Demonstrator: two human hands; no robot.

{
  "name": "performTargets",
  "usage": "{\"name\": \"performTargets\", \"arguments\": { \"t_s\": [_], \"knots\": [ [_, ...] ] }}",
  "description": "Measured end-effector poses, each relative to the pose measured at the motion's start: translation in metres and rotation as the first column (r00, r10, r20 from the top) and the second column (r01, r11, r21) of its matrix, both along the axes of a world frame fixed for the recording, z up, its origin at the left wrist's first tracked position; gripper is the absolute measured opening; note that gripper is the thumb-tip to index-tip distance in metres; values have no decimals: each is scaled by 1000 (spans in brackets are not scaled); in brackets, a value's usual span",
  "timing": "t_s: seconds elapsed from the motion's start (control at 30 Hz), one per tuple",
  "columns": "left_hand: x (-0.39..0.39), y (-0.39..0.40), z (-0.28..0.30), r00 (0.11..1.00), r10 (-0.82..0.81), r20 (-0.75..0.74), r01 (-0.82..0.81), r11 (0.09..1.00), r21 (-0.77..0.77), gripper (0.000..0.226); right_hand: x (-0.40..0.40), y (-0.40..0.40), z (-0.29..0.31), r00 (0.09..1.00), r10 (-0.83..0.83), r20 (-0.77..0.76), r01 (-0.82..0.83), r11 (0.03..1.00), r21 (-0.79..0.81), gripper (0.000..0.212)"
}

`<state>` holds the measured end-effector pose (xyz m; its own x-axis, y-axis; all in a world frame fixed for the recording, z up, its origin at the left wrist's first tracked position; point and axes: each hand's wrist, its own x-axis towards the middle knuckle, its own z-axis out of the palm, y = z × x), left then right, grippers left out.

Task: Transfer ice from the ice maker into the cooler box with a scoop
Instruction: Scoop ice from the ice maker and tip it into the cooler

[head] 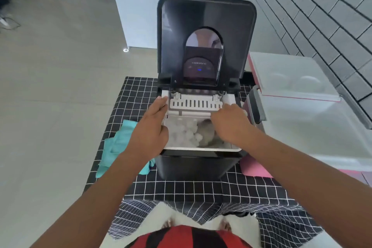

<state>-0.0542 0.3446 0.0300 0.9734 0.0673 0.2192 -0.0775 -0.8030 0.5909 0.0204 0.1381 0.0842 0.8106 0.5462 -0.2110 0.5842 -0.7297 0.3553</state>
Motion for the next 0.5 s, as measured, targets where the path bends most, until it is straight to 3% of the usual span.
{"name": "performTargets", "arguments": {
  "t_s": [0.07,0.17,0.3,0.5],
  "knots": [
    [0,0,0,1000,1,10,-1,1000,-28,59,2,0,-14,998,58,-25,-57,997,47,18],
    [0,0,-1,1000,0,22,1,999,-38,60,1,-1,-28,991,130,-23,-127,986,104,36],
    [1,1,-3,1000,-10,17,11,999,-41,62,2,-12,-27,995,101,-14,-97,979,177,18],
    [-1,3,-4,1000,-6,14,6,998,-56,64,-2,-10,-32,998,60,-31,-50,965,257,16]
  ]
}}
